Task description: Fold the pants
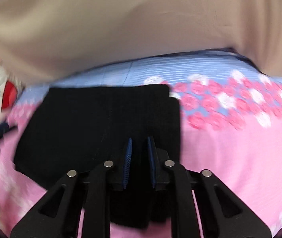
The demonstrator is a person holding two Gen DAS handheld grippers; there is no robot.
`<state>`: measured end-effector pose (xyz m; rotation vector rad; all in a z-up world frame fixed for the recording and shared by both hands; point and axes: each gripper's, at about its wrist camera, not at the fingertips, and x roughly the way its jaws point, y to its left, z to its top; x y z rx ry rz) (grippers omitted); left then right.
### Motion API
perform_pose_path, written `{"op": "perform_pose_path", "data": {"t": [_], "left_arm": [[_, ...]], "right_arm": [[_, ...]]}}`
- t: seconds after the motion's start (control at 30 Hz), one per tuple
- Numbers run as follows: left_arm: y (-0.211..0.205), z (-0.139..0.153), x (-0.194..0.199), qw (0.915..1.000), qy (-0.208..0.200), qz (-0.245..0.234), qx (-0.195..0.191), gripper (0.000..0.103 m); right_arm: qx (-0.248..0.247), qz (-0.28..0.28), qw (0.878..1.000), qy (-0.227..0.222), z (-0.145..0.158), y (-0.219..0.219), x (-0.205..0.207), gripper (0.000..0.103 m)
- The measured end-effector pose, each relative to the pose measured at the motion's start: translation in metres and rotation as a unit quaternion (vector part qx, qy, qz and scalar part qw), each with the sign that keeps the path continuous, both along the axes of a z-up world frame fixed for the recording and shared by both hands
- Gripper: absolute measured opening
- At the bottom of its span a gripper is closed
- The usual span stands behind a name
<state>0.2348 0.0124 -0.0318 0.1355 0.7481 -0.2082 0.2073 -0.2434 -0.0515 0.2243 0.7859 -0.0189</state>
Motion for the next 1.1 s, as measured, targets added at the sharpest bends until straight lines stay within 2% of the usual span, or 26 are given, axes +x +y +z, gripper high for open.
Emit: {"op": "perform_pose_path", "data": {"t": [0.07,0.1,0.23,0.27,0.3,0.33,0.4,0.43,0.5,0.57,0.6,0.67,0.73,0.8,0.87,0.93,1.0,1.1], "left_arm": [[-0.004,-0.002,-0.028,0.9997,-0.001,-0.025,-0.007,0.077],[-0.007,-0.005,-0.030,0.9995,0.001,-0.031,-0.005,0.077],[-0.026,-0.044,-0.018,0.9985,0.039,-0.030,0.022,0.075],[-0.027,-0.053,-0.013,0.9984,0.047,-0.019,0.027,0.077],[-0.025,-0.060,-0.009,0.9983,0.050,-0.014,0.025,0.079],[-0.021,-0.063,-0.007,0.9986,0.051,-0.009,0.010,0.081],[-0.014,-0.061,-0.006,0.9978,0.065,-0.006,-0.011,0.080],[-0.014,-0.058,-0.008,0.9981,0.061,-0.004,-0.008,0.079],[-0.017,-0.059,-0.008,0.9984,0.055,-0.003,0.005,0.080],[-0.017,-0.063,-0.005,0.9985,0.055,-0.001,0.006,0.081],[-0.016,-0.063,-0.004,0.9985,0.054,-0.002,0.004,0.081],[-0.014,-0.063,0.000,0.9985,0.054,-0.004,0.004,0.087],[-0.010,-0.065,0.005,0.9984,0.057,-0.006,0.001,0.090],[-0.007,-0.067,0.009,0.9981,0.061,-0.007,-0.005,0.094],[-0.006,-0.065,0.008,0.9979,0.064,-0.005,-0.007,0.093],[-0.007,-0.059,-0.002,0.9984,0.057,0.002,0.004,0.089],[-0.008,-0.049,-0.018,0.9990,0.037,0.010,0.025,0.087],[-0.008,-0.036,-0.041,0.9994,0.018,0.010,0.029,0.087]], "right_arm": [[0.001,0.020,0.999,-0.029,0.018,0.011,-0.028,0.017],[-0.005,0.029,0.999,-0.031,0.021,0.017,-0.039,0.017],[-0.036,0.015,0.999,0.015,-0.013,0.017,-0.032,0.014],[-0.042,0.006,0.999,0.011,-0.020,0.010,-0.033,0.021],[-0.045,-0.004,0.999,0.007,-0.021,0.007,-0.037,0.033],[-0.039,-0.015,0.999,0.010,-0.019,0.003,-0.038,0.039],[-0.027,-0.016,1.000,0.002,-0.012,0.005,-0.051,0.038],[-0.040,-0.012,0.999,-0.013,-0.003,0.013,-0.058,0.038],[-0.051,-0.002,0.998,-0.022,-0.005,0.020,-0.063,0.038],[-0.069,-0.009,0.998,0.002,-0.018,0.018,-0.054,0.038],[-0.062,-0.014,0.998,0.017,-0.030,0.010,-0.049,0.040],[-0.013,-0.028,0.999,0.016,-0.044,-0.010,-0.047,0.063],[0.023,-0.029,0.999,0.019,-0.047,-0.023,-0.044,0.064],[0.024,-0.031,0.999,0.019,-0.049,-0.025,-0.041,0.066],[0.024,-0.035,0.999,0.021,-0.046,-0.024,-0.043,0.066],[0.024,-0.037,0.999,0.016,-0.035,-0.018,-0.052,0.061],[0.014,-0.039,0.999,0.003,-0.019,-0.010,-0.068,0.061],[0.011,-0.039,0.999,-0.014,0.001,0.003,-0.096,0.061]]}}
